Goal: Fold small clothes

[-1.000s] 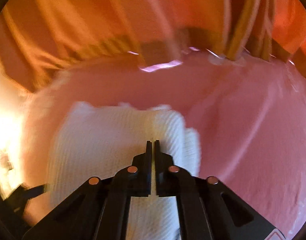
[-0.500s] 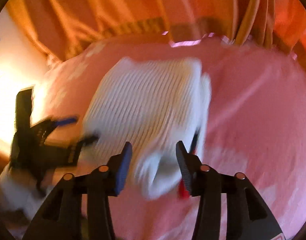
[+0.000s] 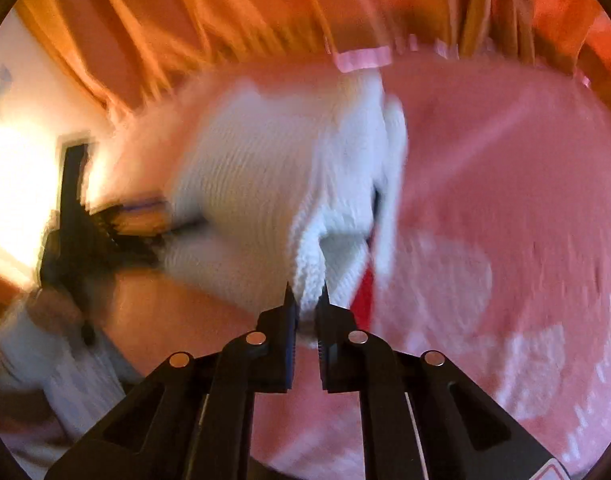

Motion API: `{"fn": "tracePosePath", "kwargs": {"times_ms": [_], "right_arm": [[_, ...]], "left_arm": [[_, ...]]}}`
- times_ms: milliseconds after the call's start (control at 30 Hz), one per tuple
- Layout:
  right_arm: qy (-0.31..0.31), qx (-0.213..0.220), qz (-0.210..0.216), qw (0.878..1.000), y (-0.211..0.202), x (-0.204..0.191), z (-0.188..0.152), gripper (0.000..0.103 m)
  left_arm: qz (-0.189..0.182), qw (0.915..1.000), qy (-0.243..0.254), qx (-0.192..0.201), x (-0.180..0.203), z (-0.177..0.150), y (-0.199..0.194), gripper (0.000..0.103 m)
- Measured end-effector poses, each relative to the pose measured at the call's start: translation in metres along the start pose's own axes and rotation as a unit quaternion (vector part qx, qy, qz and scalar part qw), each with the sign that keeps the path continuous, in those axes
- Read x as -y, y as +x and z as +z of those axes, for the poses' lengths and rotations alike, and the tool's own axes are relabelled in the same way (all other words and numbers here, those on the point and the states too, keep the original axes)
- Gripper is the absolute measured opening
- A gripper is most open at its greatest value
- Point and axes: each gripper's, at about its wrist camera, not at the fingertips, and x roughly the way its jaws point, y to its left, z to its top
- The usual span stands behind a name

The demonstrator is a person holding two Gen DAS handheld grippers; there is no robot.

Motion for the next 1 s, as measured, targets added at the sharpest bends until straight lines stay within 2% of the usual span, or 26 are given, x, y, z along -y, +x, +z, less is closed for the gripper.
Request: {"fn": "tracePosePath", "kwargs": {"times_ms": [67, 100, 167, 200, 233, 333, 367, 400, 467, 500, 567, 600, 633, 700, 800, 833, 900, 933, 1000], "right_arm": [[0.000, -0.061, -0.031, 0.998, 0.033, 0.004, -0.007, 0.012], [-0.007, -0.064, -0.032, 0.997, 0.035, 0.001, -0.006, 0.013], [-0.016, -0.031, -0.028, 0.999, 0.017, -0.006, 0.000, 0.018], [-0.011, 0.002, -0.011, 1.000, -0.001, -0.007, 0.005, 0.021], [-0.002, 0.036, 0.006, 0.999, -0.018, -0.007, 0.011, 0.029], [0.005, 0.124, 0.034, 0.992, -0.054, -0.012, 0.031, 0.031], [0.004, 0.132, 0.039, 0.990, -0.055, -0.015, 0.037, 0.029], [-0.001, 0.132, 0.038, 0.991, -0.052, -0.021, 0.045, 0.027], [-0.018, 0.108, 0.029, 0.994, -0.032, -0.031, 0.058, 0.008], [-0.027, 0.082, 0.023, 0.996, -0.016, -0.036, 0.064, 0.004], [-0.034, 0.035, -0.017, 0.999, 0.016, -0.033, 0.065, 0.000], [-0.033, 0.009, -0.064, 0.997, 0.032, -0.025, 0.063, 0.000], [-0.034, -0.006, -0.090, 0.995, 0.042, -0.021, 0.062, 0.000], [-0.012, 0.002, -0.078, 0.997, 0.036, -0.017, 0.065, 0.000], [-0.013, 0.043, -0.060, 0.997, 0.014, -0.030, 0.069, 0.000], [-0.013, 0.042, -0.062, 0.997, 0.017, -0.031, 0.069, 0.000], [-0.011, 0.005, -0.093, 0.996, 0.041, -0.025, 0.068, 0.000], [-0.009, -0.006, -0.095, 0.995, 0.050, -0.022, 0.067, 0.000], [0.003, 0.007, -0.083, 0.997, 0.041, -0.022, 0.070, 0.000]], "left_arm": [[0.004, 0.9998, 0.015, -0.012, 0.004, -0.002, 0.006, 0.095], [0.006, 0.9997, 0.017, -0.017, 0.006, -0.003, 0.007, 0.095], [0.004, 0.9997, 0.016, -0.018, 0.007, -0.003, 0.003, 0.094], [0.002, 0.9998, 0.016, -0.016, 0.007, -0.003, 0.000, 0.094], [0.000, 0.9998, 0.014, -0.011, 0.008, -0.002, -0.004, 0.094], [-0.013, 0.9998, 0.007, 0.011, 0.008, 0.002, -0.019, 0.094], [-0.018, 0.9997, 0.006, 0.017, 0.009, 0.003, -0.022, 0.094], [-0.022, 0.9995, 0.007, 0.022, 0.010, 0.004, -0.025, 0.094], [-0.016, 0.9995, 0.011, 0.025, 0.012, 0.006, -0.023, 0.094], [-0.012, 0.9996, 0.012, 0.023, 0.012, 0.006, -0.021, 0.094], [-0.005, 0.9998, 0.011, 0.014, 0.011, 0.006, -0.014, 0.094], [-0.002, 1.0000, 0.004, 0.008, 0.008, 0.006, -0.011, 0.094], [-0.003, 1.0000, 0.001, 0.004, 0.006, 0.006, -0.009, 0.094], [-0.005, 1.0000, -0.003, -0.003, 0.005, 0.006, -0.007, 0.094], [-0.001, 1.0000, 0.001, 0.004, 0.008, 0.006, -0.010, 0.094], [-0.001, 1.0000, 0.003, 0.005, 0.008, 0.005, -0.011, 0.094], [0.001, 1.0000, 0.007, 0.006, 0.011, 0.004, -0.010, 0.094], [0.003, 0.9999, 0.008, 0.006, 0.011, 0.004, -0.009, 0.094], [0.002, 0.9999, 0.009, 0.005, 0.012, 0.003, -0.008, 0.094]]}}
